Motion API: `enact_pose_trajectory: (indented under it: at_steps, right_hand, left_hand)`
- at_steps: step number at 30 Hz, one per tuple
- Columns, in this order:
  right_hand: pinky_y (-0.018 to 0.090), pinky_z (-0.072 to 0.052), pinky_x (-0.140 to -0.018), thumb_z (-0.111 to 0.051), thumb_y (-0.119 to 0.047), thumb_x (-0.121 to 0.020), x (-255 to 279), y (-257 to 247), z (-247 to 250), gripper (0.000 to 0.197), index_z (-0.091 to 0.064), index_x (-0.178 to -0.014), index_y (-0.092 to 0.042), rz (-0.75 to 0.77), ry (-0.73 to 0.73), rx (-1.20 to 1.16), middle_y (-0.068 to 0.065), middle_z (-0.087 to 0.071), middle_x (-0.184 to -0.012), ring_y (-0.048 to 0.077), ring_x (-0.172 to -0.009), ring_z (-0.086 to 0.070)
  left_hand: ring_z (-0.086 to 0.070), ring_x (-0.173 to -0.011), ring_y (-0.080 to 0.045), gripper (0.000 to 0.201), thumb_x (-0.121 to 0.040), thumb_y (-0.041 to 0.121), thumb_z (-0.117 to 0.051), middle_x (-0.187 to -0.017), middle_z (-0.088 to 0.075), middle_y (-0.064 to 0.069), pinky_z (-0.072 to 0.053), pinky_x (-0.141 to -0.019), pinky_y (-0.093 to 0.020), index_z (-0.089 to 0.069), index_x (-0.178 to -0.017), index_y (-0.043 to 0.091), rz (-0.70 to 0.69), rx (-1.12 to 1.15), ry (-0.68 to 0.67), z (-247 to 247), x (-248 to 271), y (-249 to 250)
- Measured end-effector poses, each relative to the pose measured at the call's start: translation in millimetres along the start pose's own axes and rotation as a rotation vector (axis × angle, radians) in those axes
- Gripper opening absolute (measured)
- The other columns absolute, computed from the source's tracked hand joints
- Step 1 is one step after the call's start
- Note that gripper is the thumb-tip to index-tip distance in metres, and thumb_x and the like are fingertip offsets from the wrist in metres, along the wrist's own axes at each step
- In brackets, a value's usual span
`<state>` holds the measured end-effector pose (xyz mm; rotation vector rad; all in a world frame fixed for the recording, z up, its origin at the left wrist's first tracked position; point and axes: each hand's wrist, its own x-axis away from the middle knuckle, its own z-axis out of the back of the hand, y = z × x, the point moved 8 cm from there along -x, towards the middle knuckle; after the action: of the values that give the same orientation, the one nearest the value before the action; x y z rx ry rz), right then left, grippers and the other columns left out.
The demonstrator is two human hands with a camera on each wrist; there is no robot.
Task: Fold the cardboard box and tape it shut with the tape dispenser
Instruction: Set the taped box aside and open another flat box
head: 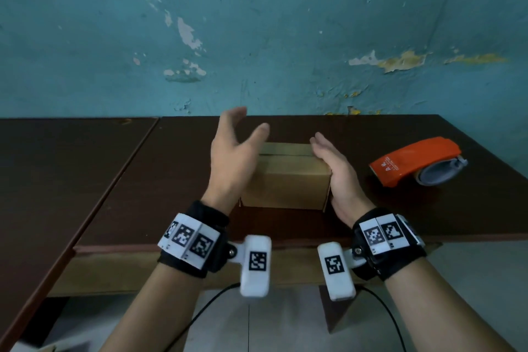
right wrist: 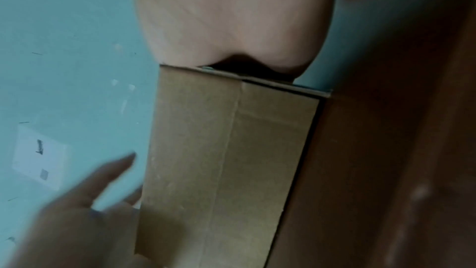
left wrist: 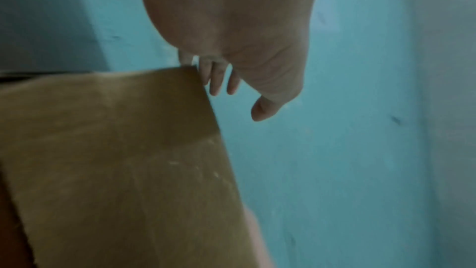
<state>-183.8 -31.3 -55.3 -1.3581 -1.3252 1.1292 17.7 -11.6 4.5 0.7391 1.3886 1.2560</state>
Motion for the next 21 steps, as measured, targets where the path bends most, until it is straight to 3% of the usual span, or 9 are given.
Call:
enact_pose_trajectory:
  at_steps: [4,7,10,14,18,21]
  right_hand:
    - [0.041,-0.032,-0.122,-0.052,-0.029,-0.103,-1,1,-1,0.057,-0.038,-0.157,-0.019,0.010,0.008,0.010,-0.002,-0.042,-0.161,0.013,-0.143,-0.045]
    - [0.042,-0.033,-0.121,-0.052,-0.030,-0.102,0,2,-1,0.055,-0.041,-0.156,-0.021,0.008,0.016,-0.007,-0.004,-0.044,-0.159,0.012,-0.141,-0.047]
    - [0.042,-0.034,-0.121,-0.053,-0.031,-0.101,0,3,-1,0.053,-0.045,-0.153,-0.023,0.019,0.029,-0.027,-0.006,-0.047,-0.156,0.011,-0.140,-0.049]
    - [0.042,-0.033,-0.121,-0.058,-0.041,-0.089,1,2,-1,0.064,-0.049,-0.150,-0.025,0.028,0.038,-0.023,-0.009,-0.051,-0.153,0.009,-0.138,-0.050]
    - [0.043,-0.033,-0.121,-0.055,-0.046,-0.087,2,2,-3,0.065,-0.048,-0.150,-0.029,0.021,0.034,-0.030,-0.008,-0.050,-0.153,0.010,-0.140,-0.049]
    - [0.044,-0.037,-0.119,-0.050,-0.052,-0.093,3,3,-2,0.059,-0.050,-0.148,-0.031,0.040,0.055,-0.049,-0.008,-0.052,-0.151,0.011,-0.137,-0.051]
  left_hand:
    - [-0.056,-0.112,-0.005,0.050,-0.101,0.042,-0.062,-0.140,-0.056,0.006,-0.047,-0.089,-0.029,-0.053,-0.147,0.024,0.323,0.153,-0.154,-15,8,-32]
    - [-0.068,-0.117,-0.023,0.054,-0.092,0.056,-0.066,-0.132,-0.069,-0.003,-0.055,-0.097,-0.043,-0.064,-0.136,0.026,0.433,0.273,-0.233,-23,12,-42]
    - [-0.072,-0.113,-0.026,0.055,-0.088,0.057,-0.068,-0.123,-0.075,-0.006,-0.057,-0.091,-0.043,-0.068,-0.131,0.024,0.449,0.320,-0.234,-22,13,-43]
    - [-0.077,-0.097,-0.018,0.049,-0.093,0.051,-0.065,-0.113,-0.080,-0.001,-0.060,-0.079,-0.035,-0.071,-0.127,0.016,0.455,0.444,-0.217,-23,14,-42]
    - [-0.076,-0.107,-0.023,0.055,-0.100,0.057,-0.051,-0.123,-0.078,-0.005,-0.059,-0.085,-0.038,-0.070,-0.131,0.015,0.469,0.478,-0.233,-19,16,-47]
    - [-0.076,-0.104,-0.027,0.054,-0.099,0.059,-0.051,-0.118,-0.079,-0.011,-0.057,-0.086,-0.041,-0.072,-0.127,0.017,0.511,0.456,-0.255,-23,21,-53]
